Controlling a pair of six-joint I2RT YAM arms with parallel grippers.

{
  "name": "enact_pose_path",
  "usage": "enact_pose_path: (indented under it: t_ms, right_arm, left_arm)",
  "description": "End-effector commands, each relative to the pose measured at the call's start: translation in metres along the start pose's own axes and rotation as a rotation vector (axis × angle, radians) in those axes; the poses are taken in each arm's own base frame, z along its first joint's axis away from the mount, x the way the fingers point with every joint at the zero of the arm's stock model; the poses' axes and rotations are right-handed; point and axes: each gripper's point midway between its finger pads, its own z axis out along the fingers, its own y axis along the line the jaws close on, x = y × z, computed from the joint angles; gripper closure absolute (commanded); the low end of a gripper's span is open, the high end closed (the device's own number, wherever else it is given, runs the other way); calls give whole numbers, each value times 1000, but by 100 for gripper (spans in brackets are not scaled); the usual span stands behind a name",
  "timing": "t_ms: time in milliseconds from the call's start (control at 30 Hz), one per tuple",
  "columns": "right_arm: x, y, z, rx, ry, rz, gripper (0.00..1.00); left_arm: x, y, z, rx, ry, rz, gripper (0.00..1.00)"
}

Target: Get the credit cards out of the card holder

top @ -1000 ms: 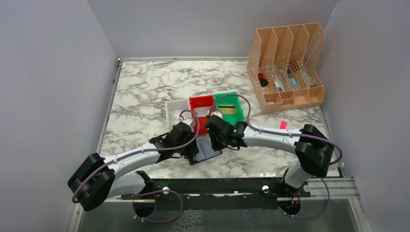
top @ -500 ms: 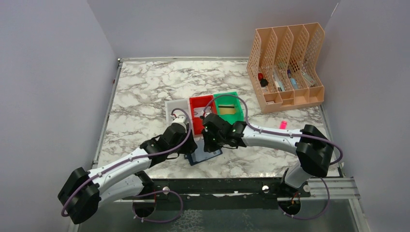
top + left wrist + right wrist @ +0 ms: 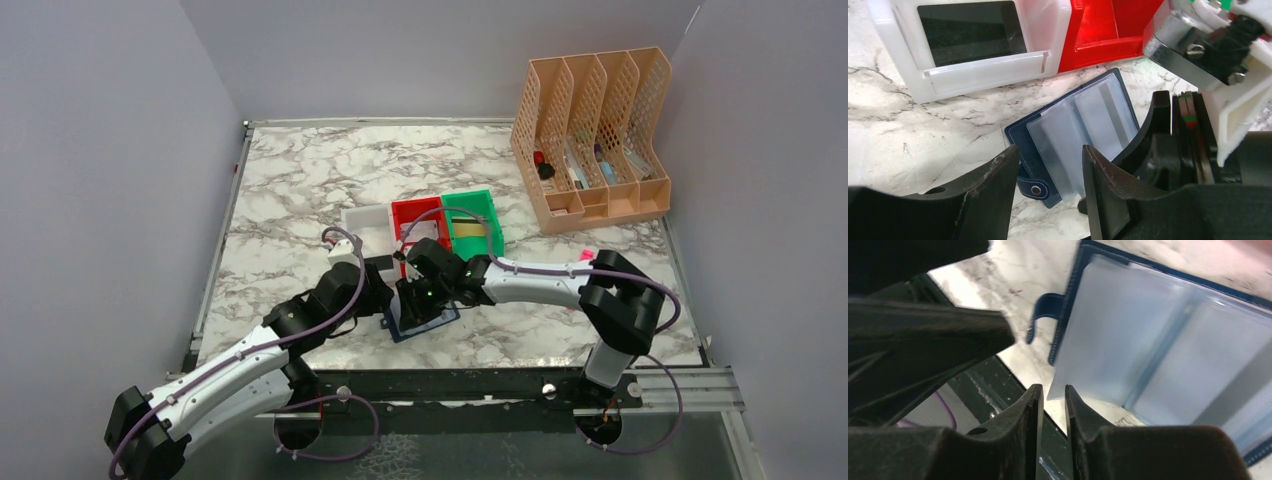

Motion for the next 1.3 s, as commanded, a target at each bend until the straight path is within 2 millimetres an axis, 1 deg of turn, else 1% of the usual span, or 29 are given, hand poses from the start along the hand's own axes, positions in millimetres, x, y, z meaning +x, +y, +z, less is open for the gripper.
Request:
enact_pose_path:
  t_ms: [0,67,133,200,300,367,467,567,667,733,900,1067,1233,1267]
  right_arm:
    - [-8,43,-17,-189,-49,-75,66]
    - [-12,46,-28,-196,-85,-101,58]
    - [-15,42,-35,-161,-109,-108,54]
    - [-17,28,-39,-80,-132,-87,54]
    - [-20,-2,-47,74,-201,-44,54]
    - [-19,-25,-49,187,-232,1,55]
    - [-15,-51,-49,316,-239,38,55]
    - [-11,-67,-46,372,-230,58,57]
    - [-9,-75,-41,391,-220,65,57]
    - [-6,-78,-38,390,-208,68,57]
    - [2,-89,-33,437,-178,74,57]
    - [4,-100,-35,498,-162,62,56]
    - [13,-101,-24,483,-112,53,56]
    - [14,-102,-23,485,-103,56,58]
  left_arm:
    - [-3,11,-4,-44,-34,-20,46]
    - [-4,9,-5,-36,-32,-18,46]
    - [-4,8,-4,-35,-28,-15,45]
    - [-4,6,-4,-29,-23,-8,45]
    - [-6,0,-5,-10,-17,7,45]
    - [-7,-9,-5,35,-11,15,46]
    - [-7,-34,-5,161,1,34,49]
    - [-2,-56,0,259,47,72,51]
    - [6,-66,9,287,111,100,53]
    - [12,-66,16,272,140,102,54]
    - [30,-49,29,196,202,89,55]
    - [45,-26,34,107,240,88,55]
    - [54,-13,36,58,265,95,55]
    - [57,-10,36,51,272,97,55]
